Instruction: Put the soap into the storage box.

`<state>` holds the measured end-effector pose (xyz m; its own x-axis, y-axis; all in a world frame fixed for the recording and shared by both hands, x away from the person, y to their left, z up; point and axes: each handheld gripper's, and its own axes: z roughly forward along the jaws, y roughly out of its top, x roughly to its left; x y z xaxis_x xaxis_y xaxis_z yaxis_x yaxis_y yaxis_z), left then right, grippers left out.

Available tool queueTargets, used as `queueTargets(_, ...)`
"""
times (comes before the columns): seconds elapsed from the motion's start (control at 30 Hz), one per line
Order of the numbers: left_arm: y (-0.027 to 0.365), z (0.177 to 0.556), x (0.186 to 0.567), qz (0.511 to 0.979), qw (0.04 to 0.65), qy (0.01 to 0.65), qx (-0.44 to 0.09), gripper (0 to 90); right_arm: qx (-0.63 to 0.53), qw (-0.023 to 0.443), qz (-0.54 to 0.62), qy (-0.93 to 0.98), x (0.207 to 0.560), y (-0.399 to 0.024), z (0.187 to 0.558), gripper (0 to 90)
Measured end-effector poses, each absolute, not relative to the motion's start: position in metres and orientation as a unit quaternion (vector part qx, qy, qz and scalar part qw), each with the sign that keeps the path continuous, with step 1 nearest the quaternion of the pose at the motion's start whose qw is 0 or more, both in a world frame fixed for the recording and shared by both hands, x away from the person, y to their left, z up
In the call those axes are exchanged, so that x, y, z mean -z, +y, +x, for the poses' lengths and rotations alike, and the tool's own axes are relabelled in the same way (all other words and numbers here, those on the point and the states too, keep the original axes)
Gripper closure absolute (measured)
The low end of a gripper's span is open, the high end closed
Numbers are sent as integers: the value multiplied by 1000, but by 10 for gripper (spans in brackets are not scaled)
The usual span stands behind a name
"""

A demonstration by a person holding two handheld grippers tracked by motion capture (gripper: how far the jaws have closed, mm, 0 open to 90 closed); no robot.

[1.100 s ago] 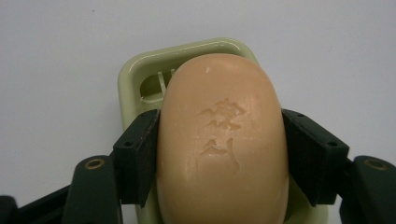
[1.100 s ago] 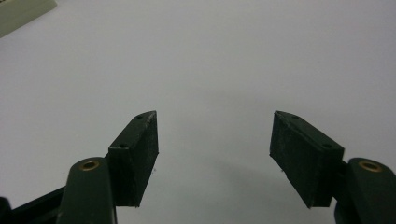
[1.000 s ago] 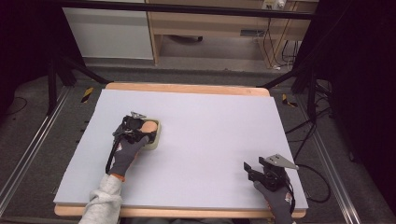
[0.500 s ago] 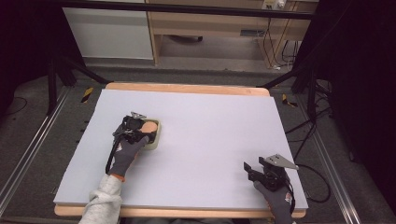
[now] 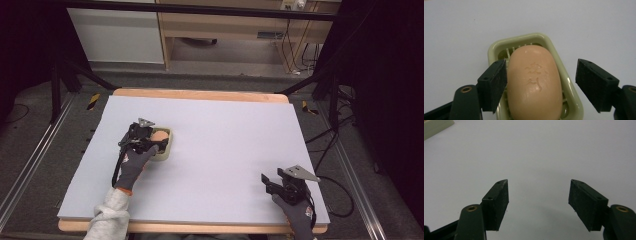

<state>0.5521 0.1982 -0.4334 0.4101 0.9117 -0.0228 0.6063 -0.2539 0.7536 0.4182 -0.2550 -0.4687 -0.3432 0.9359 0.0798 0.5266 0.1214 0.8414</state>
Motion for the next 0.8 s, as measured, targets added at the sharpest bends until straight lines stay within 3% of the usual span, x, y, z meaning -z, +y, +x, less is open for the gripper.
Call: queueTargets(0.8, 212, 494, 421, 756, 393, 468, -236, 232, -410, 258, 535, 692, 470, -262, 417, 294)
